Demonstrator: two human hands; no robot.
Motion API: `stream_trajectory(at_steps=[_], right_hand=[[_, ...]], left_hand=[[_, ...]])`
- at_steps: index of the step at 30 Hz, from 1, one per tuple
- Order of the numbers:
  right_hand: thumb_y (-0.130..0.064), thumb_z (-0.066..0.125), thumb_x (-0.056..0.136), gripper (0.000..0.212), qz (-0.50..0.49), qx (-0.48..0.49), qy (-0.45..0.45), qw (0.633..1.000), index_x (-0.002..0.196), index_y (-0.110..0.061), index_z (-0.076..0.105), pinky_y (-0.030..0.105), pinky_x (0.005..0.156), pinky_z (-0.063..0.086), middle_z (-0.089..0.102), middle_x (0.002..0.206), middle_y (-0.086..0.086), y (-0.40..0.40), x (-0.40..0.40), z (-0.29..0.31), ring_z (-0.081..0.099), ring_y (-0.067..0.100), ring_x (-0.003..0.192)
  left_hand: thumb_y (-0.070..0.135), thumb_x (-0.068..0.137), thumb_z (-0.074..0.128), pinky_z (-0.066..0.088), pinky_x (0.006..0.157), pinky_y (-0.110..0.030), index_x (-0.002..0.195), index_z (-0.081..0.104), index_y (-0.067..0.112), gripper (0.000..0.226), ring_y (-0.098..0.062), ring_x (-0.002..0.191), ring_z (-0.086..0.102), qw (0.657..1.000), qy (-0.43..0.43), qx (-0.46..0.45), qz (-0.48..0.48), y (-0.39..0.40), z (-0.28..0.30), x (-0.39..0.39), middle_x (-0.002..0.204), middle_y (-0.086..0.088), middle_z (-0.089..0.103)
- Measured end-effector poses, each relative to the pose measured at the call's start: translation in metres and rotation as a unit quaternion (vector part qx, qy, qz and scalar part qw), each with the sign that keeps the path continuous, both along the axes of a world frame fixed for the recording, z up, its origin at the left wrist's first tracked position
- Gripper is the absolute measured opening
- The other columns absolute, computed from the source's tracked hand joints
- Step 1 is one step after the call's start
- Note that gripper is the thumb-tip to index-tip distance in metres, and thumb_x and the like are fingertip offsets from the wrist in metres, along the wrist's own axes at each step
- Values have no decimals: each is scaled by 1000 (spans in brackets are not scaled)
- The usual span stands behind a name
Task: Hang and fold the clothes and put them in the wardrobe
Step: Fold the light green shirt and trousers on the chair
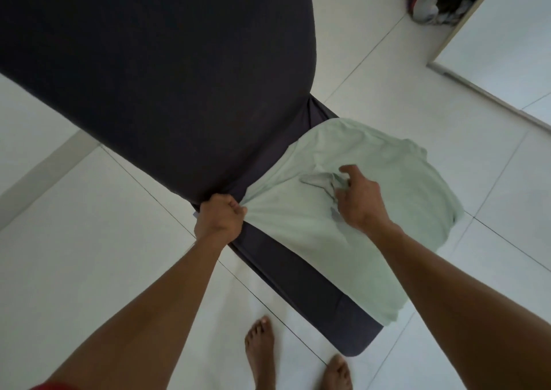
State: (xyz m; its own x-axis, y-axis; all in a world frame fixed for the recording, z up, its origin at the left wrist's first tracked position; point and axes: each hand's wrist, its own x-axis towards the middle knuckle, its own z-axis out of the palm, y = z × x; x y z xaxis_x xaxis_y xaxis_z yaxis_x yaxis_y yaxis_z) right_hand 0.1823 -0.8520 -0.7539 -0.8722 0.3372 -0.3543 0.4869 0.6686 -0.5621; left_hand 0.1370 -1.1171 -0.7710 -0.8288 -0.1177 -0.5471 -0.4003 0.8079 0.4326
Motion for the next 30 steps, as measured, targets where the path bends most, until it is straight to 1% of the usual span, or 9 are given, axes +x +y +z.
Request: stream_trajectory(at_steps=[3, 7, 10, 12, 15, 19, 25, 28, 30], right_hand=[[-35, 54, 100, 38, -111, -61, 61, 990, 132, -15, 54, 13, 75, 42, 63, 104, 1, 22, 15, 9, 63, 19, 94], [-20, 62, 88, 17, -232, -17, 98, 968, 104, -17, 58, 34, 78, 50, 63, 88, 4, 67, 84, 7, 63, 24, 81], [-10, 65, 82, 18, -291, 24, 51, 955, 96, -16, 56, 32, 71, 45, 60, 88, 6, 78, 164, -5, 57, 20, 74], [-6, 62, 83, 17, -336, -8, 12, 942, 93, -18, 56, 37, 70, 51, 62, 87, 4, 72, 209, -19, 59, 21, 75], [-6, 59, 92, 24, -333, -48, -23, 941, 112, -19, 59, 35, 80, 53, 65, 111, 2, 64, 244, -41, 63, 19, 84], [-4, 55, 97, 52, -279, -96, 9, 955, 141, -25, 41, 35, 90, 52, 50, 136, -10, 73, 233, -51, 56, 13, 104], [-1, 54, 91, 56, -223, -163, -35, 960, 136, -21, 28, 38, 87, 52, 51, 121, 1, 107, 218, -75, 54, 22, 100], [-11, 58, 95, 34, -198, -182, -66, 961, 125, -18, 43, 33, 71, 50, 63, 100, 6, 120, 227, -85, 58, 24, 87], [-19, 64, 94, 22, -181, -155, -53, 970, 114, -18, 56, 28, 72, 45, 64, 98, 4, 125, 231, -90, 58, 20, 87]], left_hand=[[45, 89, 65, 53, 84, -52, 113, 55, 20, 37, -40, 106, 61, 986, 42, -125, -100, 20, 17, 11, 114, -11, 62], [46, 92, 61, 53, 79, -49, 113, 55, 20, 34, -34, 105, 60, 967, 111, -69, -219, 54, 32, 31, 118, -7, 55], [50, 93, 58, 53, 78, -45, 121, 58, 23, 39, -26, 112, 54, 940, 109, -43, -319, 83, 34, 49, 120, -3, 53], [50, 94, 57, 51, 78, -42, 123, 60, 23, 40, -24, 113, 52, 921, 116, -41, -369, 101, 33, 61, 120, -3, 53], [52, 93, 57, 49, 81, -40, 126, 60, 26, 43, -23, 113, 52, 905, 106, -45, -410, 129, 28, 75, 119, -1, 53], [58, 83, 65, 50, 89, -45, 140, 43, 34, 65, -25, 121, 47, 901, 64, -72, -424, 149, 20, 82, 130, 0, 45], [56, 72, 74, 48, 91, -52, 135, 35, 37, 77, -31, 117, 48, 902, 25, -108, -418, 162, 16, 80, 126, -2, 42], [56, 68, 77, 47, 93, -49, 134, 35, 33, 81, -33, 119, 52, 892, -2, -163, -422, 178, 23, 77, 130, -5, 43], [57, 65, 78, 45, 94, -46, 136, 35, 29, 87, -34, 121, 51, 879, -11, -206, -429, 191, 27, 76, 135, -6, 43]])
